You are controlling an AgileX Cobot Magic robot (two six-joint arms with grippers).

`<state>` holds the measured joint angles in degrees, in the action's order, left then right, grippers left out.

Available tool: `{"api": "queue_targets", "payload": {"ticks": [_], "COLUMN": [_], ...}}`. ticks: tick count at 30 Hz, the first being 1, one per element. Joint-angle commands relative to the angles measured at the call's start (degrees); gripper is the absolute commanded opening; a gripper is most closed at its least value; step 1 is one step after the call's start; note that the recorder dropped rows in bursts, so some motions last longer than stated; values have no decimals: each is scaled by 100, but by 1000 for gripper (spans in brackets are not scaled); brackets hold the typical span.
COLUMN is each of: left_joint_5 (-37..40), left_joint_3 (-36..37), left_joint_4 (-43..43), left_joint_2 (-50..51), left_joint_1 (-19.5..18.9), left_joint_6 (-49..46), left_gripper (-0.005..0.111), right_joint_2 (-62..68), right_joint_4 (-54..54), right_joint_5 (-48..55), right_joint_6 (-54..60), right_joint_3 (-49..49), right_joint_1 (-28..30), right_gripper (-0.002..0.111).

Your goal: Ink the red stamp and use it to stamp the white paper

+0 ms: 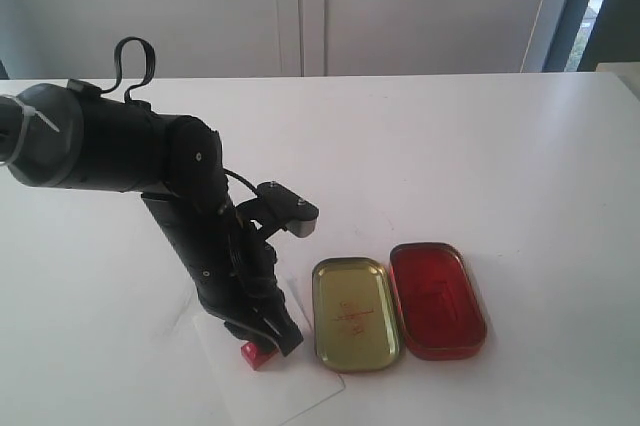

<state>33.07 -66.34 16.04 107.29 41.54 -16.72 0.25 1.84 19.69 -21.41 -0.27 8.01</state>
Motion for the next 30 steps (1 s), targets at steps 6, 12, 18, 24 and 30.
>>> {"api": "queue_targets", "payload": {"ticks": [6,12,18,24,30], "left_joint_5": [-270,-187,-182,-158,-86], "left_joint_3": [196,372,372,372,354], "left_joint_4": [-48,-48,-48,-48,-48], "left_joint_2": [209,209,209,209,198], "left_joint_1": [25,25,25,25,25], "left_joint_6": [-5,17,17,17,17], "left_gripper": [0,0,0,0,0], "right_joint_2": [-25,-25,-25,-25,-25], "right_joint_4": [30,30,30,18,18], "right_joint_5": [-41,-41,-41,-41,-41], "right_joint_6": [-11,-11,-11,-9,-9], "right_joint_3": [27,27,27,27,27], "right_joint_1": [-24,-24,-24,-24,-24], "right_gripper": [0,0,0,0,0]}}
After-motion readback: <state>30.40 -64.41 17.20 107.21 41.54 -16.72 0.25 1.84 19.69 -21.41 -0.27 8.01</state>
